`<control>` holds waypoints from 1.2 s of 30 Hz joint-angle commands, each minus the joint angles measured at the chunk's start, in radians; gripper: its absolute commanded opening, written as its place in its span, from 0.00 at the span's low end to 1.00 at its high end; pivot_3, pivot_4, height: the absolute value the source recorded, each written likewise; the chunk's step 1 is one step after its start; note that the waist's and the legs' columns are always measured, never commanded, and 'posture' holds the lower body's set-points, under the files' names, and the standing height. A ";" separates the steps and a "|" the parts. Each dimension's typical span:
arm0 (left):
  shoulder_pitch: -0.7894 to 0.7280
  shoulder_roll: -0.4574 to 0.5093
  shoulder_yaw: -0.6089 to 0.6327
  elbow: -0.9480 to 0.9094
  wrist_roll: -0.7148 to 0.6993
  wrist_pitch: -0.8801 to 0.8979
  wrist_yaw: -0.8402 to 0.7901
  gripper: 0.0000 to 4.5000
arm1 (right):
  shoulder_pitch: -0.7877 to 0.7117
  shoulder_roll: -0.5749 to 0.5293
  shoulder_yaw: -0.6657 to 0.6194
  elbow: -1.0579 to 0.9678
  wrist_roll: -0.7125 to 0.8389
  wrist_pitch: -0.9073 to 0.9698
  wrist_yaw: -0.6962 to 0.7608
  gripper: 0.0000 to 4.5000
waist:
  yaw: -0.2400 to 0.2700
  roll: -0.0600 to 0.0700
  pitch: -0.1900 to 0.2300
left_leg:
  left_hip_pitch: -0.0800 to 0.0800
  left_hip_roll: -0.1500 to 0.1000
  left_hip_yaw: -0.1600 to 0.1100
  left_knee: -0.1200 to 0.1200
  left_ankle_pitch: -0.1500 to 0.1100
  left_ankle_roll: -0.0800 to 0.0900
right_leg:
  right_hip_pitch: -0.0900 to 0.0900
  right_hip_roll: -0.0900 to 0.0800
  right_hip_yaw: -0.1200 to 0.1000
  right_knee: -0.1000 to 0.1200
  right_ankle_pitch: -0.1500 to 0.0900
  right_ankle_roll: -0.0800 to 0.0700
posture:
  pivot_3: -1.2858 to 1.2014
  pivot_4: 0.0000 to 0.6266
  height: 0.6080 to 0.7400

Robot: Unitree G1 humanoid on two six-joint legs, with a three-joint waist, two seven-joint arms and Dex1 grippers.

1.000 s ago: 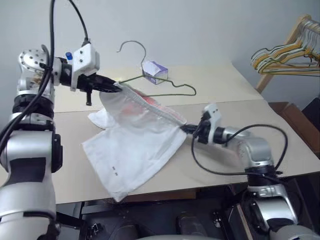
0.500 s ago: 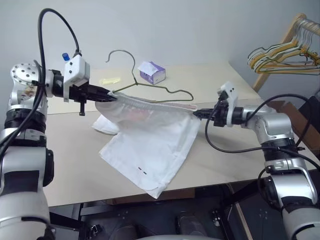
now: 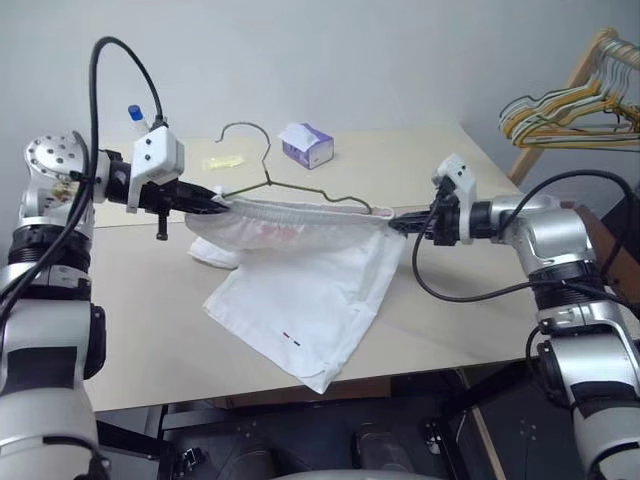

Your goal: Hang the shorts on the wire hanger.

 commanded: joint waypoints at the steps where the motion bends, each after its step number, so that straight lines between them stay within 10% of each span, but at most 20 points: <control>1: -0.022 0.004 0.013 -0.003 0.032 -0.019 0.024 0.00 | -0.045 -0.066 0.027 -0.095 -0.059 0.002 0.012 0.00 | 0.000 0.000 0.000 | 0.000 0.000 0.000 0.000 0.000 0.000 | 0.000 0.000 0.000 0.000 0.000 0.000 | 0.50 0.00 1.00; 18: -0.052 -0.075 0.013 0.036 0.111 -0.071 0.099 0.00 | -0.374 0.013 0.266 -0.165 -0.203 0.161 0.084 0.00 | -0.006 0.000 0.000 | -0.001 0.000 0.001 0.000 0.000 0.000 | -0.002 0.000 0.000 0.001 0.000 0.000 | 0.49 0.00 1.00; 32: -0.025 -0.082 0.032 0.019 0.100 -0.067 0.114 0.00 | -0.317 0.071 0.287 -0.148 -0.277 -0.007 0.040 0.00 | -0.006 0.000 0.000 | -0.002 0.000 0.001 0.000 0.000 0.000 | -0.002 0.000 0.000 0.002 0.000 0.000 | 0.49 0.00 1.00; 36: -0.027 -0.084 0.037 0.019 0.094 -0.066 0.113 0.00 | -0.298 0.083 0.284 -0.117 -0.293 -0.053 0.029 0.21 | -0.007 0.000 0.000 | -0.001 0.000 0.001 0.000 0.000 0.000 | -0.002 0.000 0.000 0.002 0.000 0.000 | 0.49 0.00 1.00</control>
